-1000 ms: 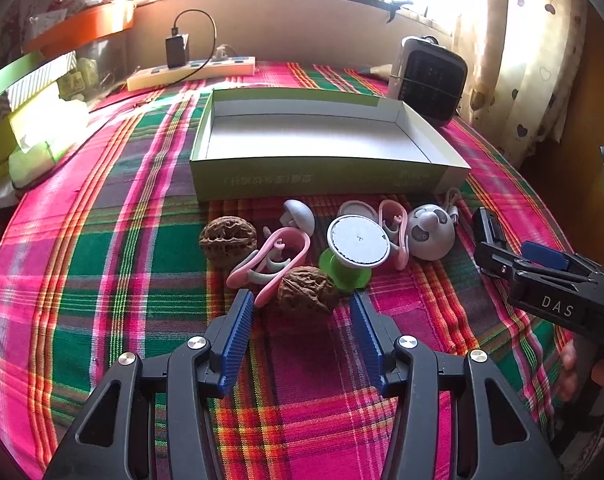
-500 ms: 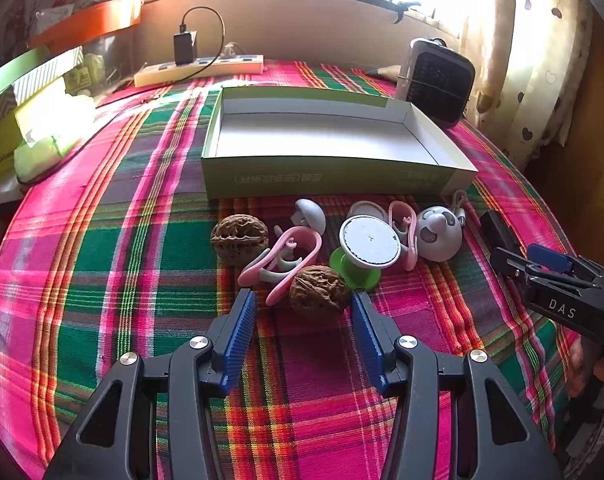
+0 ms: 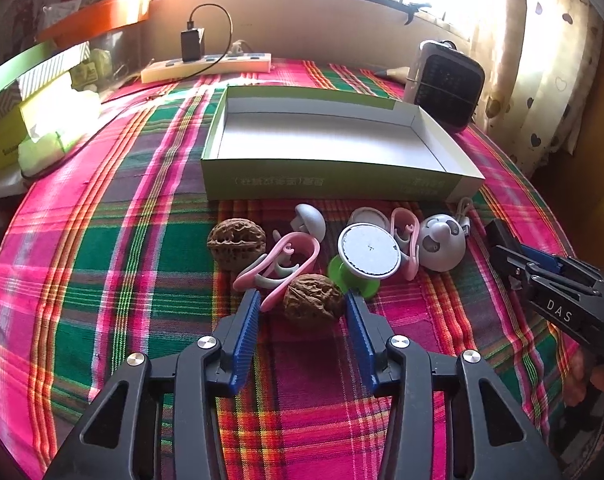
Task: Organize objects
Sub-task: 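Close the right gripper on the black flashlight while the left gripper grasps the walnut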
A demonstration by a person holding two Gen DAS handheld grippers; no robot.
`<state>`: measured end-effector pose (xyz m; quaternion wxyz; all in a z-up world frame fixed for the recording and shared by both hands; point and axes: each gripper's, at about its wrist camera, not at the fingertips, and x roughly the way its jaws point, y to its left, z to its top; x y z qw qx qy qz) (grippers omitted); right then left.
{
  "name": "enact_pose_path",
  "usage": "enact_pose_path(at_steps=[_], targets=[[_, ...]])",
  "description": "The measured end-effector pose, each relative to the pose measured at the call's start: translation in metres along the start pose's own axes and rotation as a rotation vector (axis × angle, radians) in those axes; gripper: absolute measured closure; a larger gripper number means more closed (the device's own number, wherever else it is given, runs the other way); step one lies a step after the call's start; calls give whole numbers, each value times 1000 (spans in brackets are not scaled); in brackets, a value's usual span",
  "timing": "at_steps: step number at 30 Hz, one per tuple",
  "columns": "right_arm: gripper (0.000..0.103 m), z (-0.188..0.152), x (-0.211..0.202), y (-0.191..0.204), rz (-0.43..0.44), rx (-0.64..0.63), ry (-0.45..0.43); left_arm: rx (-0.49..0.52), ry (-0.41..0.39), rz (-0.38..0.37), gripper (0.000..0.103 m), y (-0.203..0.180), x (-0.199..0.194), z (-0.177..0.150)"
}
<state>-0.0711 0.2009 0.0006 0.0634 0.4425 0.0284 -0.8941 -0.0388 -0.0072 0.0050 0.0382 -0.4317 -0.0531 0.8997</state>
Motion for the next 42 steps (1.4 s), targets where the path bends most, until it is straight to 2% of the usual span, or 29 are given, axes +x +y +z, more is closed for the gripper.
enact_pose_path(at_steps=[7, 19, 42], targets=[[74, -1, -1, 3, 6, -8, -5, -12, -1, -15, 74, 0, -1, 0], [74, -5, -4, 7, 12, -18, -9, -14, -6, -36, 74, 5, -7, -7], [74, -11, -9, 16, 40, -22, -12, -2, -15, -23, 75, 4, -10, -7]])
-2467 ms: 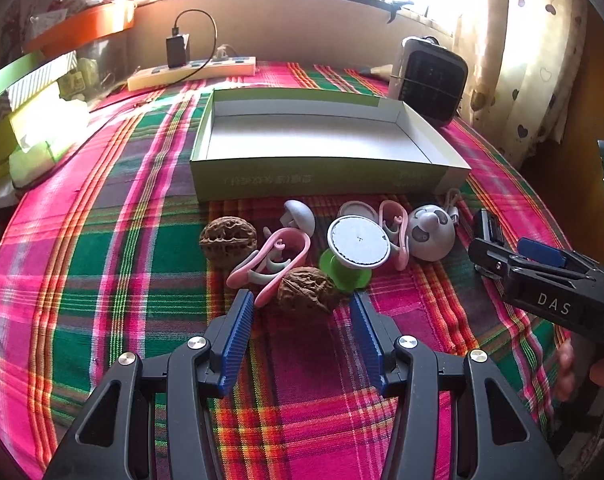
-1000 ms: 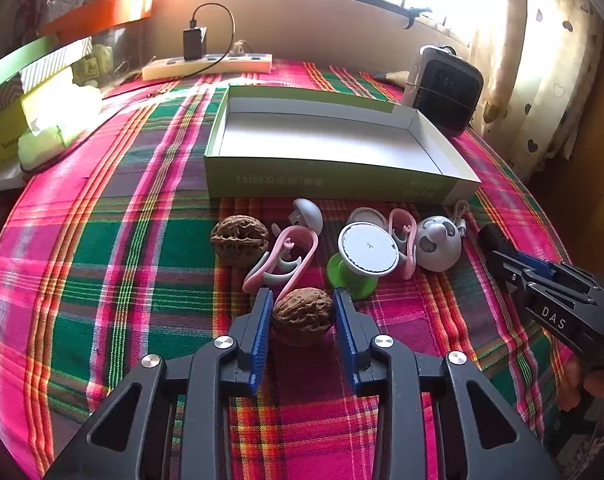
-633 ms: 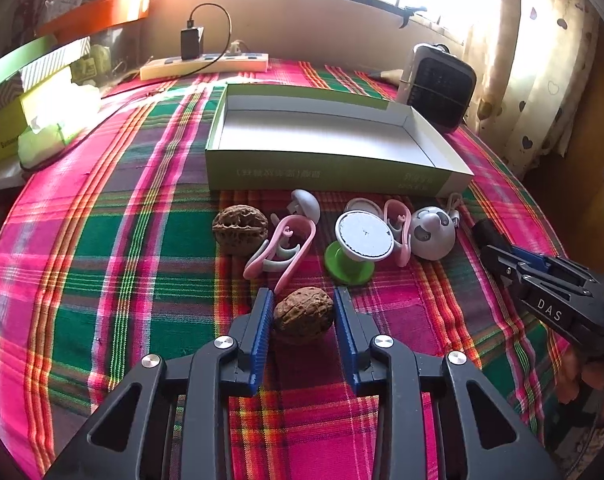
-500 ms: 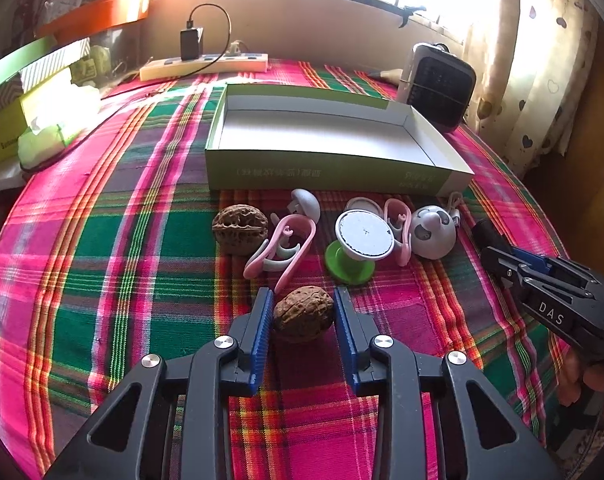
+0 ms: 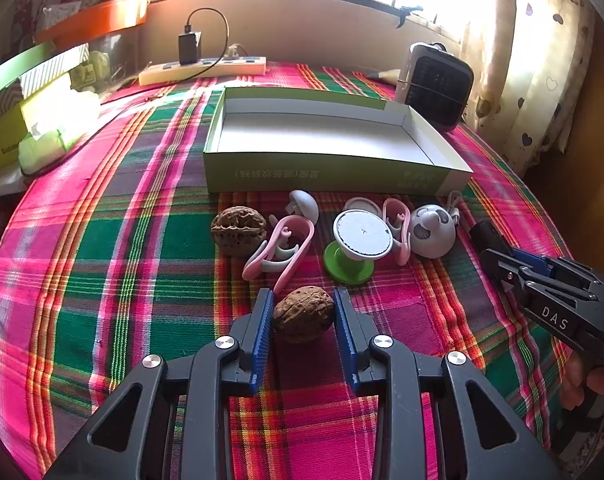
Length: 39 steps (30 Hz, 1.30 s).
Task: Organize objects
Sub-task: 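Close the right gripper on the black flashlight while the left gripper grasps the walnut, then lift the flashlight and walnut and carry both into the white box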
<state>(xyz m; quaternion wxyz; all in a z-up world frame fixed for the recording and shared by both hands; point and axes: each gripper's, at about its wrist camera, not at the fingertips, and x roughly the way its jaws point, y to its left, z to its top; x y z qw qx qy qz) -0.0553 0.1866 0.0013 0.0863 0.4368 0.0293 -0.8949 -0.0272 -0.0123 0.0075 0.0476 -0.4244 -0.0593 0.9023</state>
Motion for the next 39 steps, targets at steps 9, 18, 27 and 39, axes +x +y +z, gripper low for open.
enact_pose_path(at_steps=[9, 18, 27, 39], targets=[[74, -1, -1, 1, 11, 3, 0, -1, -3, -2, 75, 0, -1, 0], [74, 0, -4, 4, 30, 1, -3, 6, -8, -2, 75, 0, -3, 3], [74, 11, -16, 10, 62, -11, -35, 27, -32, -14, 75, -4, -12, 19], [74, 45, -20, 23, 109, -36, -62, 41, -45, -49, 75, -2, -8, 55]])
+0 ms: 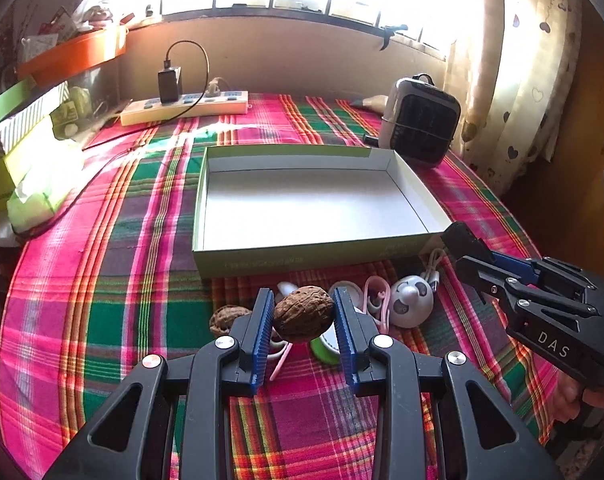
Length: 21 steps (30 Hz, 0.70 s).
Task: Organize objects
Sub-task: 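Lift the flashlight and walnut and carry both into the white box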
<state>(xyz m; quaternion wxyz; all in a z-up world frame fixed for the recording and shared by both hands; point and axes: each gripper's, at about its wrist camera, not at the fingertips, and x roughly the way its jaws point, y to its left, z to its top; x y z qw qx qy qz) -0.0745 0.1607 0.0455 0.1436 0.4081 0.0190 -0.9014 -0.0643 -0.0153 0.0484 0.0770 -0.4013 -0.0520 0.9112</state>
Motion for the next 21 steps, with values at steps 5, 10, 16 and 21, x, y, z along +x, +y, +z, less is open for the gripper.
enact_pose_path(at_steps=[5, 10, 16, 21], targets=[[74, 19, 8, 6, 26, -8, 0, -11, 8, -4, 75, 6, 11, 17], [74, 38, 22, 9, 44, -6, 12, -12, 8, -11, 75, 14, 21, 35], [74, 59, 42, 16, 52, -11, 30, -11, 16, -17, 75, 22, 39, 58], [74, 74, 60, 15, 48, -2, 45, -7, 33, -4, 75, 28, 57, 74]])
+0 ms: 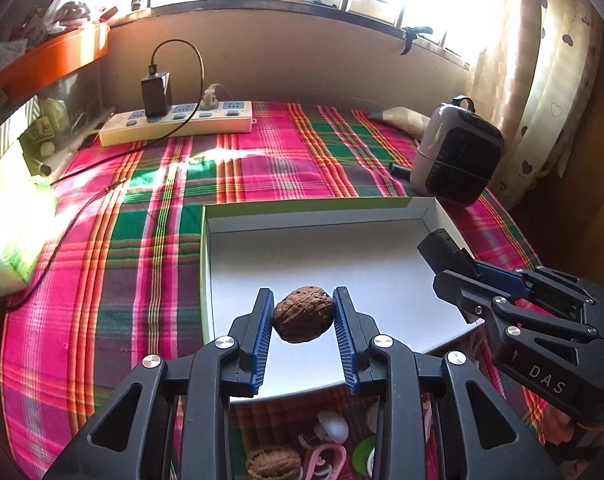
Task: Organize objects
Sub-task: 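Lift the flashlight and walnut and carry both into the white box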
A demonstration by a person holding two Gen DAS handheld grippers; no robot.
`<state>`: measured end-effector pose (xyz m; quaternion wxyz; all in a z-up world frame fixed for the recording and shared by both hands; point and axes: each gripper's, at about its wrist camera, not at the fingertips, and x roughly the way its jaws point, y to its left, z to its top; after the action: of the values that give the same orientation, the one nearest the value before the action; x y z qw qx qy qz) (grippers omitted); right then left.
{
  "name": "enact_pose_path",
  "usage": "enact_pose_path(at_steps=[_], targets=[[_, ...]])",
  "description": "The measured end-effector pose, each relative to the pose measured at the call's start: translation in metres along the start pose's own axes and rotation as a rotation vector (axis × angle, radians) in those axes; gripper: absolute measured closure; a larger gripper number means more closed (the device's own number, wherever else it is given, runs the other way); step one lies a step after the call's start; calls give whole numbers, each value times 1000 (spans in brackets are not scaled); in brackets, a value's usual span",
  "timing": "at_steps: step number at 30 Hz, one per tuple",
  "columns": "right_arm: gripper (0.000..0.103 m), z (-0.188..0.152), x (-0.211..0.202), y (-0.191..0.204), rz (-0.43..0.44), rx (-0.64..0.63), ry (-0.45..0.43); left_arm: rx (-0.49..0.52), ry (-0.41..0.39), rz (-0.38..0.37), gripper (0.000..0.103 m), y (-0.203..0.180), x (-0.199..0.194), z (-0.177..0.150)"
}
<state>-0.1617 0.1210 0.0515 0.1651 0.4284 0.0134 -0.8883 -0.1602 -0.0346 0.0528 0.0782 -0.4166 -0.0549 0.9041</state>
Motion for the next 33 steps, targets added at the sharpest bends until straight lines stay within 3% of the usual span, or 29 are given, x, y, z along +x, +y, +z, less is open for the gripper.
enact_pose_path(at_steps=[18, 33], targets=[[74, 27, 62, -3, -23, 11, 87, 14, 83, 28, 75, 15, 63, 34], [74, 29, 75, -3, -54, 6, 100, 55, 94, 71, 75, 15, 83, 39]])
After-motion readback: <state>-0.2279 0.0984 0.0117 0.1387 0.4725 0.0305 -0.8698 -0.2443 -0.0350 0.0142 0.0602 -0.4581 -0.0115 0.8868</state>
